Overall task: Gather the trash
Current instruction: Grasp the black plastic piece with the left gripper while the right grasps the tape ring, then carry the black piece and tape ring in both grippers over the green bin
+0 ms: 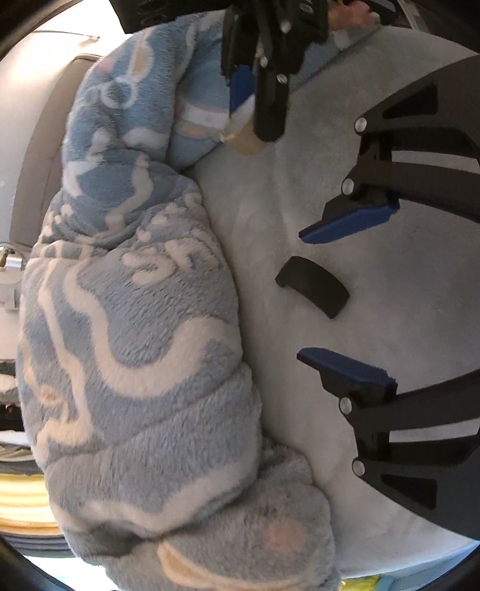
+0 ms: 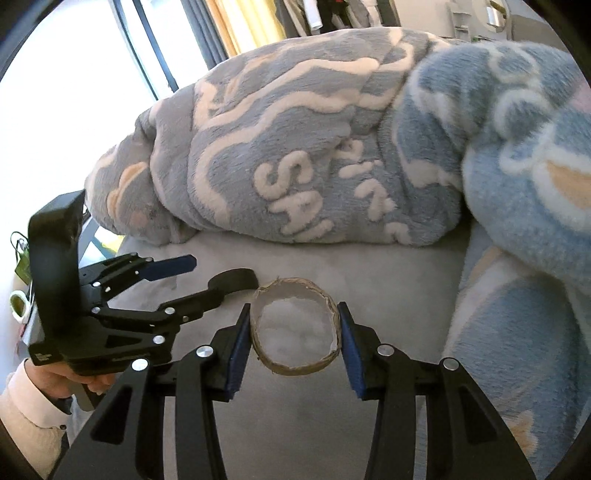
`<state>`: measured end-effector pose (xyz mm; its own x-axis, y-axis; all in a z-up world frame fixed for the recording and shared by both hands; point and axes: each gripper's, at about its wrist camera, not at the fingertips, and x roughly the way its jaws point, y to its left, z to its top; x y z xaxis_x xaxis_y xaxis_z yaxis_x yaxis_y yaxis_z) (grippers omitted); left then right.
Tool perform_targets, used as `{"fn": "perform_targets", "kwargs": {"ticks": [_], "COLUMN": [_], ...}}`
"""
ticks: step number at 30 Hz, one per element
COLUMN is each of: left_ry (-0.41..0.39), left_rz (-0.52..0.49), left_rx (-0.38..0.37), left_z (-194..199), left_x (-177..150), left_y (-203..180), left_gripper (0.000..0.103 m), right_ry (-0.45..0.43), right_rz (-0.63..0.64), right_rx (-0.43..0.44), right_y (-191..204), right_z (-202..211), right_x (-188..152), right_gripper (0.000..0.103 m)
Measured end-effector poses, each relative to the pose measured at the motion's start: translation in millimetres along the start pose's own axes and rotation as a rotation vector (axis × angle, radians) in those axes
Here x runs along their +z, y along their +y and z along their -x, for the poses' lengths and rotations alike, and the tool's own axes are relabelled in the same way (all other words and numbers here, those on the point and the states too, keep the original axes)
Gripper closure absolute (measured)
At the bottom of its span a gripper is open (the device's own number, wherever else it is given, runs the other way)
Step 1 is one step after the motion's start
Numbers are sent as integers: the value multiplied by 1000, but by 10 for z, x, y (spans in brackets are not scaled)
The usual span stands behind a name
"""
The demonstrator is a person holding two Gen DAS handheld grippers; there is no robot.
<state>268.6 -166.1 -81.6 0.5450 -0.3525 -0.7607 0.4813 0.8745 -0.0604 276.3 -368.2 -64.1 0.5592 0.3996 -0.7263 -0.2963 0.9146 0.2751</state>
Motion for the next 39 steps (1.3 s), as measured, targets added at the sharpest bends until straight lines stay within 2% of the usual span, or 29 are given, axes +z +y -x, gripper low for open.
{"fn": "perform_targets", "kwargs": {"ticks": [8,15,19,23,25,39], "left_ry": [53,48,51,46,36,26], "left_rz": [-65,-73,-60,-62,-57,-2], "left_rx": [8,10,4,7,12,9], "left_z": [-223,-282,-333,-356,-336,46], "left_x": [4,48,87,94,101,-122], "left_y": [-112,-136,-127,-148,-160,-140], "left_gripper": [58,60,69,72,81,82], "right_ry": [9,10,8,3,-1,-39], "right_rz": [-17,-12,-14,-13,-16,-15], "right_rx": [3,15,18,14,15,13], "right_y": [-121,-105,-106,-98,-94,199], "right_z": [-1,21,39,52,69,167], "right_x": [-54,-88,-100,-96,-84,-39], "right_gripper": [58,58,58,58,58,58]}}
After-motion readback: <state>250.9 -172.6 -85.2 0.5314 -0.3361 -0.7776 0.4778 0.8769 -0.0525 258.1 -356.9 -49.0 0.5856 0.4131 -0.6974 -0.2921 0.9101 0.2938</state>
